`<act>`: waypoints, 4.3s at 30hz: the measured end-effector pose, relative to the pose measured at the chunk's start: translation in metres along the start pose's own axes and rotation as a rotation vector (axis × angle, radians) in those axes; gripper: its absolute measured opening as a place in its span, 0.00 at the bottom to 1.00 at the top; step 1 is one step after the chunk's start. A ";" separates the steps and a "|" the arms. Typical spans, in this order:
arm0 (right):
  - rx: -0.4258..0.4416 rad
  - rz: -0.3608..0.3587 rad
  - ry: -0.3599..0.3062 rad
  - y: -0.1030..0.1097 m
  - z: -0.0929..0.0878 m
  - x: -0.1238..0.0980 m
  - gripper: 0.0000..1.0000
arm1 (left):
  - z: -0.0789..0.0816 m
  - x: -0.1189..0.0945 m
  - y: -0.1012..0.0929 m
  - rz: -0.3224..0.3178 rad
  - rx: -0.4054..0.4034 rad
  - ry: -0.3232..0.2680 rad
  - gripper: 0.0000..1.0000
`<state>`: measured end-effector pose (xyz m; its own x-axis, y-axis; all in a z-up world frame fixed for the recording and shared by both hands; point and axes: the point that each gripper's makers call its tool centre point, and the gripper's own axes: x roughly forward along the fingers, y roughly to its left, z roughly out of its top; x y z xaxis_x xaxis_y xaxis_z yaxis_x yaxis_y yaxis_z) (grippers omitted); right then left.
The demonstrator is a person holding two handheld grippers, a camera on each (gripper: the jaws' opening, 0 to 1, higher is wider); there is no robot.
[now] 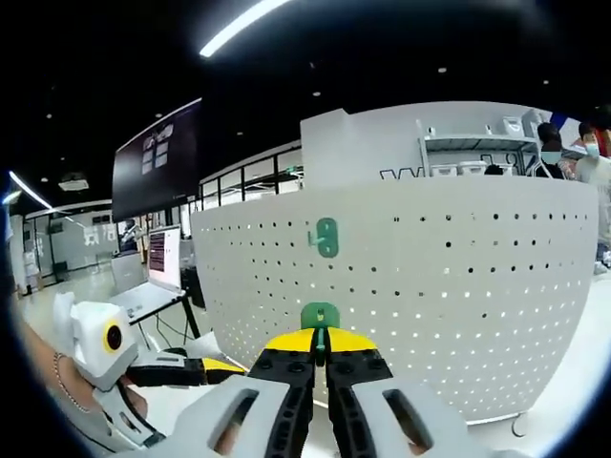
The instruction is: Insert the hook assembly into the mounting plate slot until the hook locks in place.
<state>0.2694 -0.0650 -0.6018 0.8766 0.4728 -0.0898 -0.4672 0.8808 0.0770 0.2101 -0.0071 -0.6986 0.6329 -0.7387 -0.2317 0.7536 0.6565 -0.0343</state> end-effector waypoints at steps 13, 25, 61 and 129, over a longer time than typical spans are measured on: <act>0.010 -0.050 -0.037 -0.024 0.022 0.013 0.00 | -0.003 -0.005 0.000 0.003 0.001 0.003 0.92; 0.010 -0.084 -0.055 -0.037 0.032 0.018 0.00 | -0.010 -0.012 -0.003 0.001 -0.007 0.008 0.92; -0.080 -0.139 -0.098 -0.047 0.063 0.059 0.01 | -0.025 -0.033 -0.001 0.027 -0.041 0.009 0.91; -0.086 -0.355 -0.160 -0.040 0.058 0.077 0.10 | -0.033 -0.058 0.005 0.060 -0.063 0.017 0.87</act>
<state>0.3625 -0.0653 -0.5546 0.9890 0.1348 0.0605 -0.1342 0.9908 -0.0147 0.1712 0.0440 -0.7178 0.6734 -0.6953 -0.2513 0.7013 0.7083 -0.0807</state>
